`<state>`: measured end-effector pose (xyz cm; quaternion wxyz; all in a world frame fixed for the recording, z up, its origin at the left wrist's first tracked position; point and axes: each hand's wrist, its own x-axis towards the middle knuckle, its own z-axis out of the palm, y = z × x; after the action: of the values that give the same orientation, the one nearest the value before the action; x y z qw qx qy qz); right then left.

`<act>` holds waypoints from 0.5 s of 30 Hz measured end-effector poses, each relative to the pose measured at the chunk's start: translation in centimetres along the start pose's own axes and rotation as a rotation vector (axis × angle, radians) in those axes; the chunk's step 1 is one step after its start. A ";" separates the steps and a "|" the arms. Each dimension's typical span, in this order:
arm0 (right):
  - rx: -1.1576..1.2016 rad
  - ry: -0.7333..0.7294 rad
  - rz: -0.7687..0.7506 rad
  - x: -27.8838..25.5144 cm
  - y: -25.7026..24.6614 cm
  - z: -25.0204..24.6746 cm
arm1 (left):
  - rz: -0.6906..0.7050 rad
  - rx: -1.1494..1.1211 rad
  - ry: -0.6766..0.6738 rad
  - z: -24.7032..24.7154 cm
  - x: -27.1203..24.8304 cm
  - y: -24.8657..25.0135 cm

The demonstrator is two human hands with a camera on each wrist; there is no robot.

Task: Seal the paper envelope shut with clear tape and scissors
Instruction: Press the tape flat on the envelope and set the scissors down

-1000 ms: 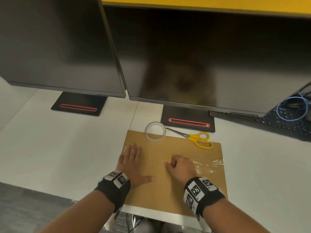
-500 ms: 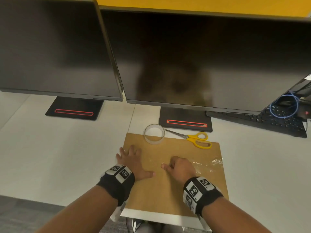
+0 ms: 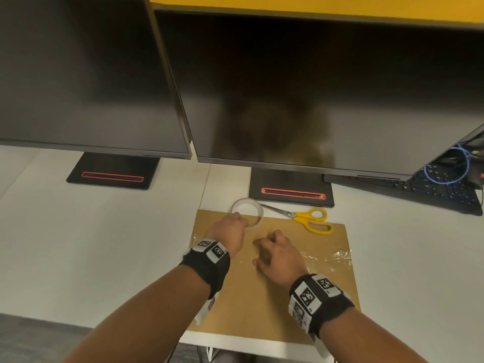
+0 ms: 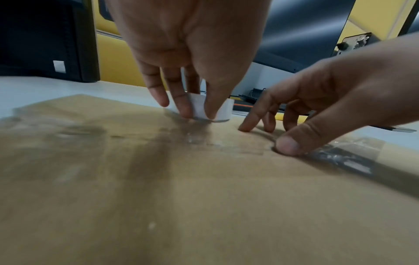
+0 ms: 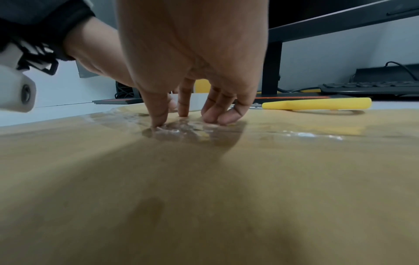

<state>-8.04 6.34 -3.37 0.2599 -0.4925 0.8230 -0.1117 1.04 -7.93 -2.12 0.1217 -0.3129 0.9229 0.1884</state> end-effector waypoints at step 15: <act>-0.078 0.028 -0.291 1.1 -5.0 0.3 | -0.397 -0.111 0.112 -1.9 -8.2 -7.9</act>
<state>-4.58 2.97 -1.76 0.2103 -0.6148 0.7501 -0.1230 12.12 -10.16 0.27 0.0875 -0.5048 0.8367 0.1935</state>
